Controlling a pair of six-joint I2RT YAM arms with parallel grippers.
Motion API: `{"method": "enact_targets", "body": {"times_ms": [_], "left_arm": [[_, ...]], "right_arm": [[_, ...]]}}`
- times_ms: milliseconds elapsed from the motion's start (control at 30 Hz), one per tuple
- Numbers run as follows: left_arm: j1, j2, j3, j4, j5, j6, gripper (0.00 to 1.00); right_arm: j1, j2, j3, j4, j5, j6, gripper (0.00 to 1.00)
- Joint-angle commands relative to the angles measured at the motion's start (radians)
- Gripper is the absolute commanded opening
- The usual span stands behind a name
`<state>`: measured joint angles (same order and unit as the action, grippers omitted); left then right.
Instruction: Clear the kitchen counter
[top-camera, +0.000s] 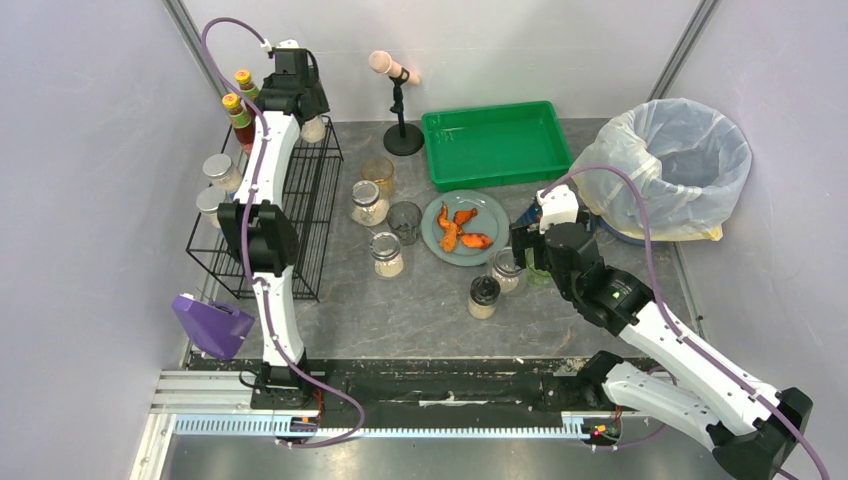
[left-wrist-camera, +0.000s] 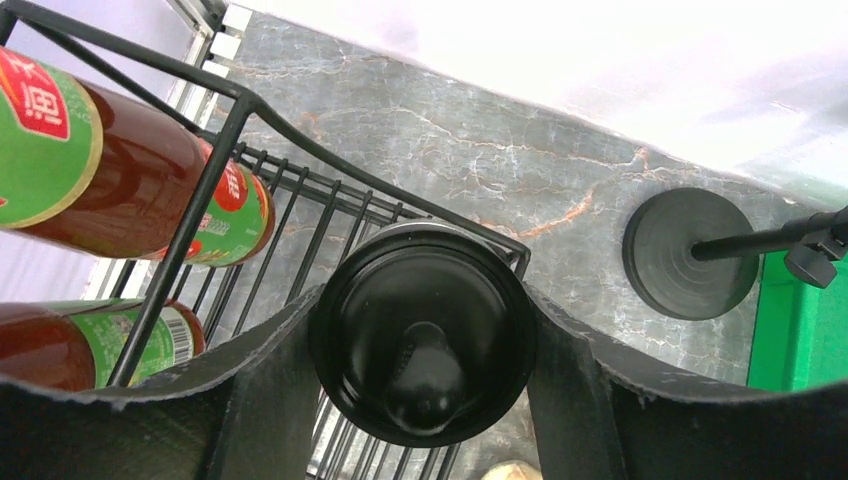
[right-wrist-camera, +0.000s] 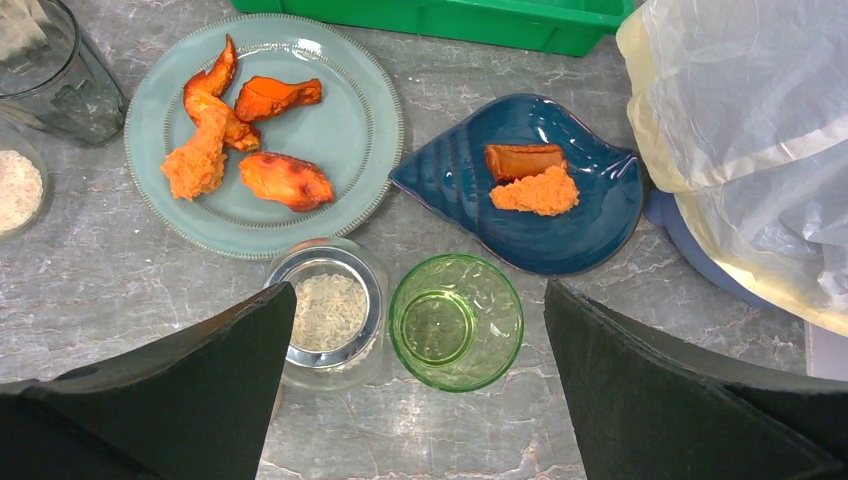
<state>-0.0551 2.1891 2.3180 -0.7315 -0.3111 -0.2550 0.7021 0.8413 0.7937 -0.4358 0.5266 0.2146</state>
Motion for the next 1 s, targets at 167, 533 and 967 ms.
{"method": "enact_targets", "body": {"times_ms": [167, 533, 967], "left_arm": [[0.006, -0.005, 0.044, 0.116, 0.067, 0.037, 0.87], [-0.001, -0.187, -0.070, 0.153, 0.139, 0.011, 0.92], [-0.082, -0.510, -0.380, 0.113, 0.136, 0.045, 0.92]], "right_arm": [[-0.004, -0.011, 0.029, 0.018, 0.029, -0.004, 0.98], [-0.005, -0.068, 0.014, 0.017, 0.030, -0.004, 0.98], [-0.004, -0.217, -0.035, 0.014, 0.110, -0.027, 0.98]]}}
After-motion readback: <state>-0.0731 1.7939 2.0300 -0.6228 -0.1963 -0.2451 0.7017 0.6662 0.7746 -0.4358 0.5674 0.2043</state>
